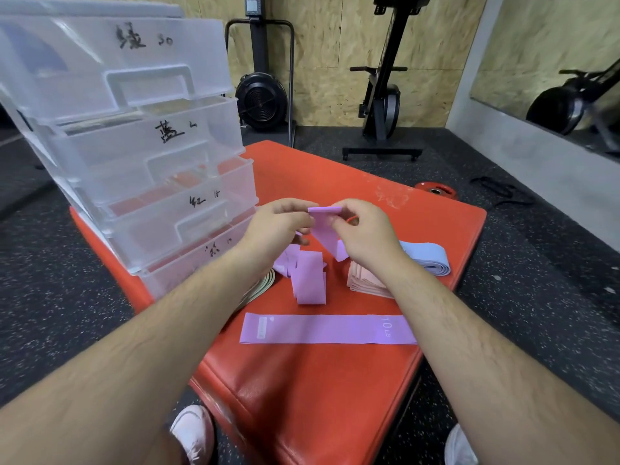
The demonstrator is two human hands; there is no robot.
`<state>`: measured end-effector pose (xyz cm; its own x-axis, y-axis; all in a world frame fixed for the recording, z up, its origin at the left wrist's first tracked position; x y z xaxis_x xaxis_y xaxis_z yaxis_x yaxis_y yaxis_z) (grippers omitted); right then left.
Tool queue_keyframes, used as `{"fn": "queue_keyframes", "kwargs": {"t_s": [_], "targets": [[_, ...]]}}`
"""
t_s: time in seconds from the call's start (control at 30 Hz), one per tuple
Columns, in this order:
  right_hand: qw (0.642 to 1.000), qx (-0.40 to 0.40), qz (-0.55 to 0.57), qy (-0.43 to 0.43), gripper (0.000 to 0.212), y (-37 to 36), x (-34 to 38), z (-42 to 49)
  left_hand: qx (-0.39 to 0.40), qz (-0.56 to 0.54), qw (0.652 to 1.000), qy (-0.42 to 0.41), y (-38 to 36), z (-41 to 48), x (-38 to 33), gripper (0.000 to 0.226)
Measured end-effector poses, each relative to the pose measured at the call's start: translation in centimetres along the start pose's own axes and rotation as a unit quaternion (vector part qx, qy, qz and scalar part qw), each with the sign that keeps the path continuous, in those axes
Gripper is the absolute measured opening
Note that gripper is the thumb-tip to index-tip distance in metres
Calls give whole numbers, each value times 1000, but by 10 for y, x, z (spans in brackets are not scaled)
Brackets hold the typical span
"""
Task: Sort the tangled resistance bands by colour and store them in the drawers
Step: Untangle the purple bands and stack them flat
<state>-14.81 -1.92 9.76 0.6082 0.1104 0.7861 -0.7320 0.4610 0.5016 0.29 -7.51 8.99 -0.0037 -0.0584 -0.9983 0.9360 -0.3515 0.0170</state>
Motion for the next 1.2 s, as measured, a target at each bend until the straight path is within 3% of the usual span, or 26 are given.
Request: {"fn": "queue_keyframes", "kwargs": {"t_s": [0.1,0.27,0.43,0.8,1.0,1.2], "targets": [[999,11,36,-32,8,1,0,4,-14,74,996,-43,4,-2,-5,4],[982,50,167,-71,19,2,8,-3,-3,32,997,-64,2,-10,-17,11],[987,68,145,-24,18,6,20,-7,2,15,997,-73,-1,-17,-25,11],[979,155,125,-33,13,5,21,-17,40,89,991,-92,-2,-26,-25,12],[971,208,109,-39,16,13,24,-27,8,109,988,-105,14,-34,-23,12],[960,269,36,-72,20,25,7,-35,-16,46,996,-68,33,-41,-12,12]]}}
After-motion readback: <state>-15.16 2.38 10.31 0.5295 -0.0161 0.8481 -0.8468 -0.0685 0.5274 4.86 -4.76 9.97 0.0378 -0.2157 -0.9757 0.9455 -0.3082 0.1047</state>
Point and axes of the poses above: each hand's wrist, its own z-axis towards the middle knuckle, its own y-axis out of the back of the hand, x = y × z, the point moved 7 cm from there along z, towards the middle knuckle, and after that the axes turned 2 degrees about -x, right-handed, at the moved point
